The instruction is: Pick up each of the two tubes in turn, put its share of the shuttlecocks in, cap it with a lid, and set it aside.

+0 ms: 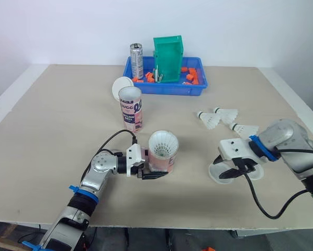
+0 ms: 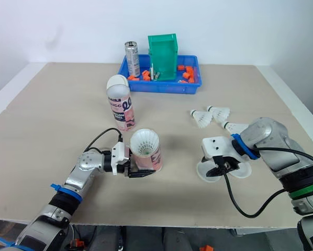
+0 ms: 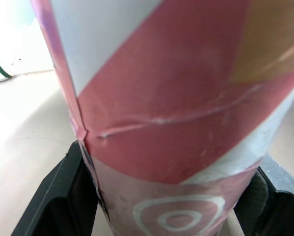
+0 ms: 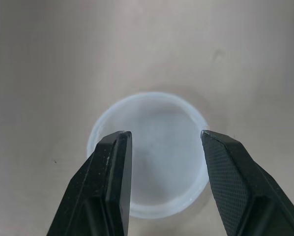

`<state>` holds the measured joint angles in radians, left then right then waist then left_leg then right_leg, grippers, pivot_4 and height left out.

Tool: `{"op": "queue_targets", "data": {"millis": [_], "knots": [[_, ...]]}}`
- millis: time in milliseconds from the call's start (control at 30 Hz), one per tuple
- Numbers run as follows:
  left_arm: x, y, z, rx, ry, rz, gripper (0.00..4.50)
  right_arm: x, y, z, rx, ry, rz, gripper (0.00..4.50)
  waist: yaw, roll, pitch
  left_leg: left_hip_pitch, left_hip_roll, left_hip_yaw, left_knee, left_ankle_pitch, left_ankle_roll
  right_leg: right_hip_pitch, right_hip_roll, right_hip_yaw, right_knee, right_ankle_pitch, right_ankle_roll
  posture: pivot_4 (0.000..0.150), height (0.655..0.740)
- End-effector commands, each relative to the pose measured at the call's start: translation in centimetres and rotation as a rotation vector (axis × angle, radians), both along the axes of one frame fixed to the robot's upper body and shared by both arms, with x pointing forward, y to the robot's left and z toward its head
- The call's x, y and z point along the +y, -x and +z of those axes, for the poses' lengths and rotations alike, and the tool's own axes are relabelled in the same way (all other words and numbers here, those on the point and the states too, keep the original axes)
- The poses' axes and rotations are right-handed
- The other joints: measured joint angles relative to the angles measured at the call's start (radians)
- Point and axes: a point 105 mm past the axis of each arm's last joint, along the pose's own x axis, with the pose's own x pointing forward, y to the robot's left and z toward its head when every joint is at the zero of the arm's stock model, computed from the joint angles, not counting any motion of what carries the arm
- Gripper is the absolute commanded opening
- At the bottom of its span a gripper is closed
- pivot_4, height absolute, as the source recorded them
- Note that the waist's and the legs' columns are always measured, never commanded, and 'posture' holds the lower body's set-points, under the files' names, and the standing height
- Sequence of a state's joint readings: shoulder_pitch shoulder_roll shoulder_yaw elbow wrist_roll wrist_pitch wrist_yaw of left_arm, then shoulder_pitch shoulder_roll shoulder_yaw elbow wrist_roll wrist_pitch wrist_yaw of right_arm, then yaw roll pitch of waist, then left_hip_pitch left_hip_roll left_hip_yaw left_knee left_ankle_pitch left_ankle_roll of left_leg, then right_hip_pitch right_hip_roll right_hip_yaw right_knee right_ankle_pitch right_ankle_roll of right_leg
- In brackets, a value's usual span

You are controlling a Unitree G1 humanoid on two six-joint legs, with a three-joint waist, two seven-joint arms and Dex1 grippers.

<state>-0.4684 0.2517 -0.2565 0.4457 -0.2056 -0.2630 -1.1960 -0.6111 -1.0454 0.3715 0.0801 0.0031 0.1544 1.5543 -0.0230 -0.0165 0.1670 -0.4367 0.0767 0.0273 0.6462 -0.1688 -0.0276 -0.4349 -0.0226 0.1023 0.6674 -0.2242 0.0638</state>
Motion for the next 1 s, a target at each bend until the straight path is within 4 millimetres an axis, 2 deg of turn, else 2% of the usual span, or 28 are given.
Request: {"op": "queue_targets", "data": {"millis": [33, 133, 367, 500, 733, 1000], "knots": [[0.4, 0.7, -3.1, 0.113, -0.086, 0.011, 3.24, 0.8, -1.1, 0.8, -0.050, -0.022, 0.001, 2.47, -0.001, 0.000, 0.000, 0.000, 0.000, 0.000, 0.001, 0.000, 0.000, 0.000, 0.000, 0.000, 0.000, 0.000, 0.000, 0.150, 0.7083], [0.5, 0.6, -3.0, 0.115, -0.086, 0.013, 3.24, 1.3, -1.1, 1.7, -0.042, -0.064, 0.017, 2.47, -0.001, 0.000, 0.000, 0.000, 0.000, 0.000, 0.002, 0.000, 0.000, 0.001, 0.000, 0.000, 0.000, 0.001, 0.001, 0.150, 0.7083], [0.9, 0.9, -3.1, 0.125, -0.094, 0.007, 3.24, 0.8, -1.1, 1.6, -0.042, -0.051, 0.013, 2.47, -0.001, 0.001, 0.000, 0.000, 0.000, 0.000, 0.002, 0.000, 0.000, 0.001, 0.000, 0.001, 0.000, 0.001, 0.001, 0.150, 0.7083], [1.1, 0.9, -2.9, 0.132, -0.095, 0.001, 3.24, 0.5, -1.1, 2.8, -0.053, -0.071, 0.018, 2.47, -0.001, 0.001, 0.000, 0.000, 0.000, 0.000, 0.001, 0.000, 0.000, 0.000, 0.000, 0.001, 0.000, 0.001, 0.001, 0.150, 0.7083], [1.2, 0.6, -2.6, 0.140, -0.090, 0.002, 3.24, -0.1, -3.2, 5.0, -0.151, -0.088, -0.040, 2.47, -0.002, 0.001, 0.000, 0.000, 0.000, 0.000, 0.000, 0.000, 0.000, -0.001, 0.000, 0.001, 0.000, 0.001, 0.001, 0.150, 0.7083], [1.2, 0.5, -2.5, 0.145, -0.087, -0.002, 3.24, -0.2, -4.2, 3.1, -0.125, -0.050, -0.058, 2.47, -0.004, 0.001, 0.000, 0.000, -0.001, 0.000, -0.002, 0.000, 0.000, -0.002, 0.000, 0.002, -0.001, 0.001, 0.001, 0.150, 0.7083]]}}
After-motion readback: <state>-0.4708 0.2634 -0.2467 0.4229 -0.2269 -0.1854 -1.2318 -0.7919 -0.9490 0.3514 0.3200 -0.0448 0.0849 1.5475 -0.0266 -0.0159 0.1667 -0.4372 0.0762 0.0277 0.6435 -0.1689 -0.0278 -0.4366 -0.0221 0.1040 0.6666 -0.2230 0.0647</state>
